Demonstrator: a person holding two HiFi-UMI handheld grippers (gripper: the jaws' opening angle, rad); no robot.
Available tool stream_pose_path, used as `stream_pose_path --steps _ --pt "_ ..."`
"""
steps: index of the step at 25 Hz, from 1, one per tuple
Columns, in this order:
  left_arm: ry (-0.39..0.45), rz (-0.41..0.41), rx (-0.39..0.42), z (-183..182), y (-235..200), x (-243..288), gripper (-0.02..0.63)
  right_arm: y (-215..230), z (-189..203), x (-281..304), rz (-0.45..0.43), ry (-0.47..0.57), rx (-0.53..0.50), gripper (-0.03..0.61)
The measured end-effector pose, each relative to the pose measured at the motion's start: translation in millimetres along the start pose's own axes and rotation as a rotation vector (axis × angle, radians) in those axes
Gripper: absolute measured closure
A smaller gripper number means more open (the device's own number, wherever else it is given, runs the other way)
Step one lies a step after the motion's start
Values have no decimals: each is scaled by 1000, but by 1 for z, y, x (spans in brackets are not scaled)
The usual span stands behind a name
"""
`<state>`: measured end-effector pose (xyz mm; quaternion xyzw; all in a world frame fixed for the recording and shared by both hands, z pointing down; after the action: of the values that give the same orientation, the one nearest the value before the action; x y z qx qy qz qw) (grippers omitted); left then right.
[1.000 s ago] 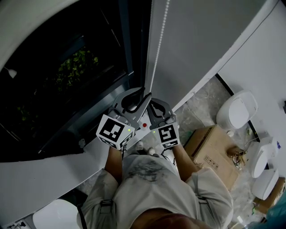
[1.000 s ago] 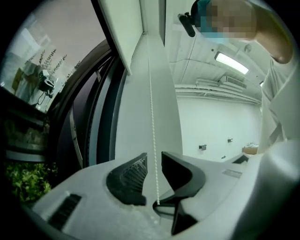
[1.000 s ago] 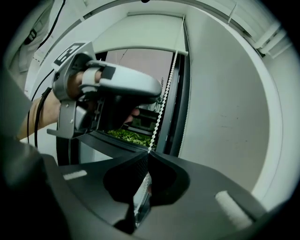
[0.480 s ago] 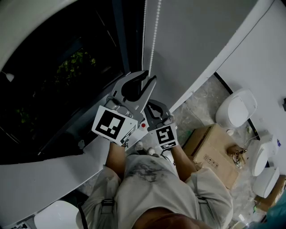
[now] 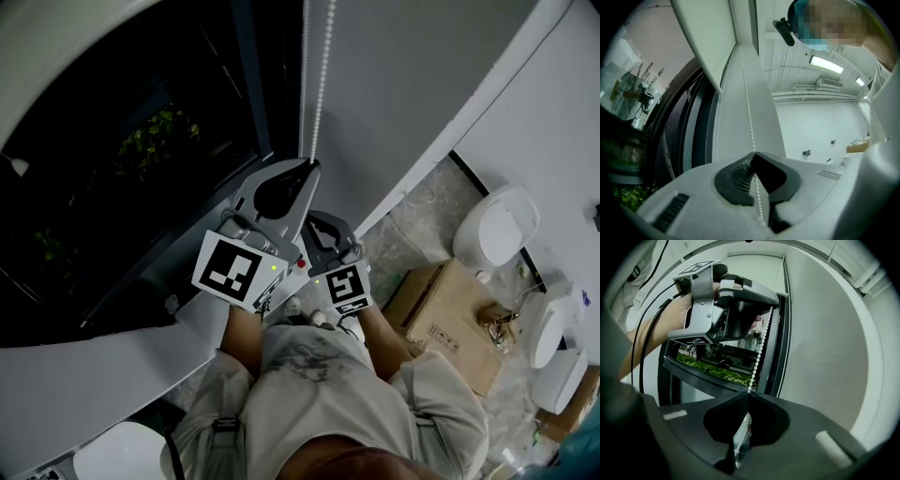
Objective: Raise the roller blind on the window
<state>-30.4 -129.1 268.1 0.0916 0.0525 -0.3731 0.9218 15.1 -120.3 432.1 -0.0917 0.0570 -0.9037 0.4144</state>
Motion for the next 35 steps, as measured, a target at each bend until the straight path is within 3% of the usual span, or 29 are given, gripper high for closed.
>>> stream_pose_path --steps 35 --pt "-171 11 -137 97 10 -11 603 -18 97 5 -20 -222 32 568"
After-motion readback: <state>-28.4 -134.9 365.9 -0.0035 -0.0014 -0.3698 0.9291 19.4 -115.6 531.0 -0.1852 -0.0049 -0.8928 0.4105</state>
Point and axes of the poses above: the fingertips, and each gripper's own axes: x forward along the fingers, y to its right, z out of its underside, the point moved 5 cm from there along -x, backward along the fingers, and after that the axes turned 3 degrees about x, right-handed, at the moved point
